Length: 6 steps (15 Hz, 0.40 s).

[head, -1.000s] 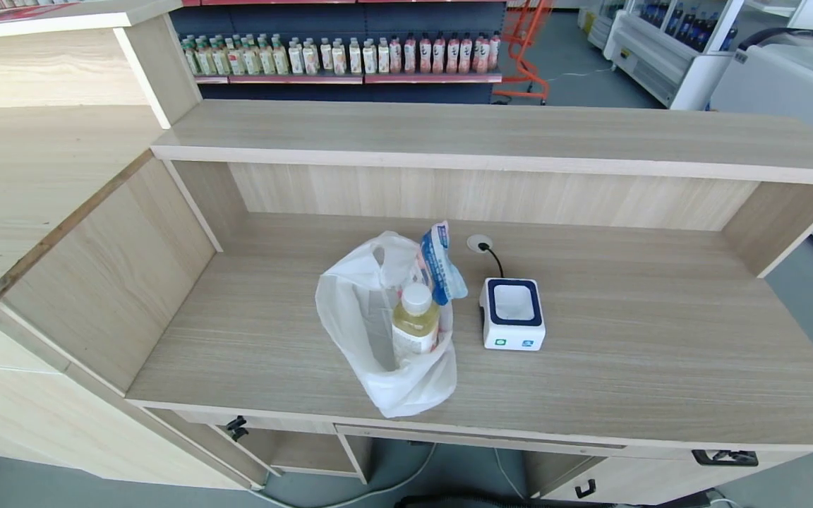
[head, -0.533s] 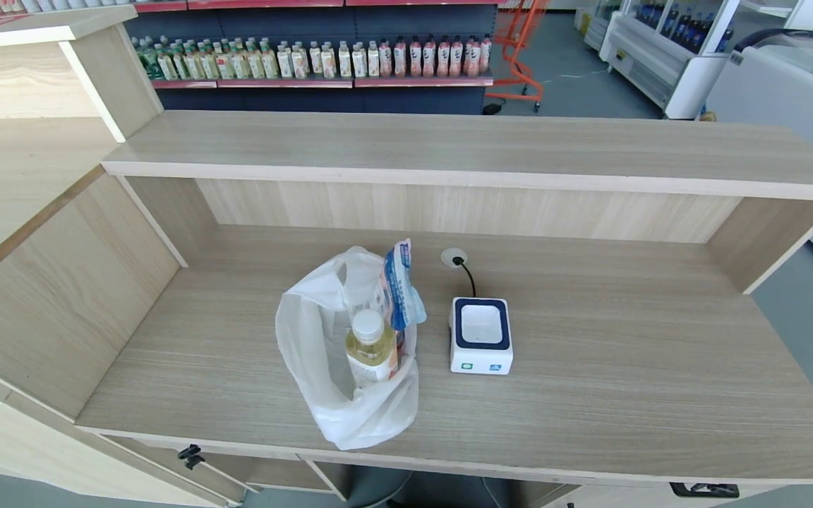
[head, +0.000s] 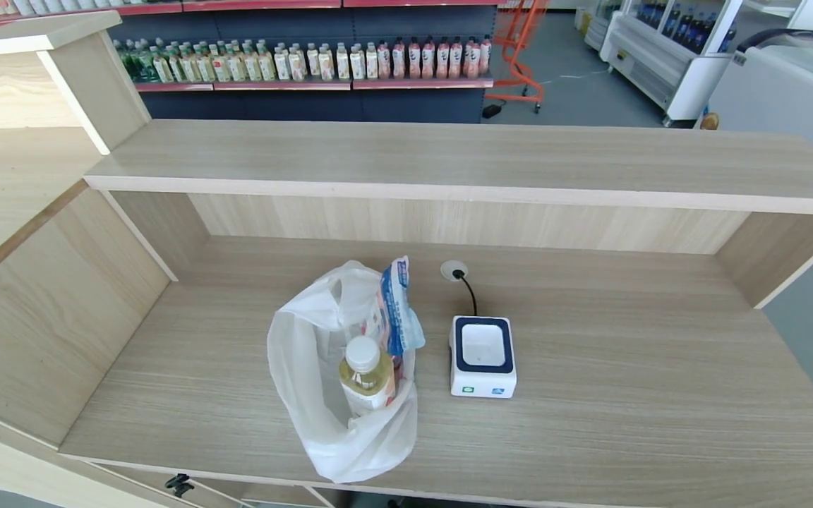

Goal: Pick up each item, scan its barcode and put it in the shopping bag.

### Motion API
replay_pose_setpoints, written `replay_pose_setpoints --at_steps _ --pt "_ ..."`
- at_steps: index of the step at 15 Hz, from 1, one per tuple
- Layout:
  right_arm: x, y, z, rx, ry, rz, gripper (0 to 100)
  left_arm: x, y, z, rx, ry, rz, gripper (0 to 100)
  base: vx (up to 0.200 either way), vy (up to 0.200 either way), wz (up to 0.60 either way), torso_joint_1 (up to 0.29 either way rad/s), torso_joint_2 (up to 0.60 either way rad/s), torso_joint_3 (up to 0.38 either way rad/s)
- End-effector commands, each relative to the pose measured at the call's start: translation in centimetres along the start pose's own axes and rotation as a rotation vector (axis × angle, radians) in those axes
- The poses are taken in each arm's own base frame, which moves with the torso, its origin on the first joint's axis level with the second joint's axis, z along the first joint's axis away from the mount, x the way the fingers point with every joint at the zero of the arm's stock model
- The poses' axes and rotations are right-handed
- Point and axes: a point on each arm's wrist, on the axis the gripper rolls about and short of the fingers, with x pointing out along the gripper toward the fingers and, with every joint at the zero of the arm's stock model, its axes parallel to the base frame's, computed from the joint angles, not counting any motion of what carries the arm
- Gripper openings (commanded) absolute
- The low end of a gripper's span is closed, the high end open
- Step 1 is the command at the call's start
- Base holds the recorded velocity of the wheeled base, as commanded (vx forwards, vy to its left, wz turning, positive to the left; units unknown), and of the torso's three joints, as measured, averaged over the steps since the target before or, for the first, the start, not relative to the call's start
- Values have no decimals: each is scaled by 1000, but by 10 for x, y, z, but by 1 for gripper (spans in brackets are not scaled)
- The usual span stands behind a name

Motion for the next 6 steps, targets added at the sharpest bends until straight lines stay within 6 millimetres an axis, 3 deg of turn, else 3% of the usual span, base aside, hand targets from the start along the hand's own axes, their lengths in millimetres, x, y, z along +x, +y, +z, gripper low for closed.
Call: replay_pose_setpoints --at_steps 1,6 --pt "0 0 0 3 2 -2 0 0 0 0 0 0 0 100 0 0 0 0 0 0" --pt "0 0 0 -4 2 0 0 0 0 0 0 0 0 100 0 0 0 0 0 0"
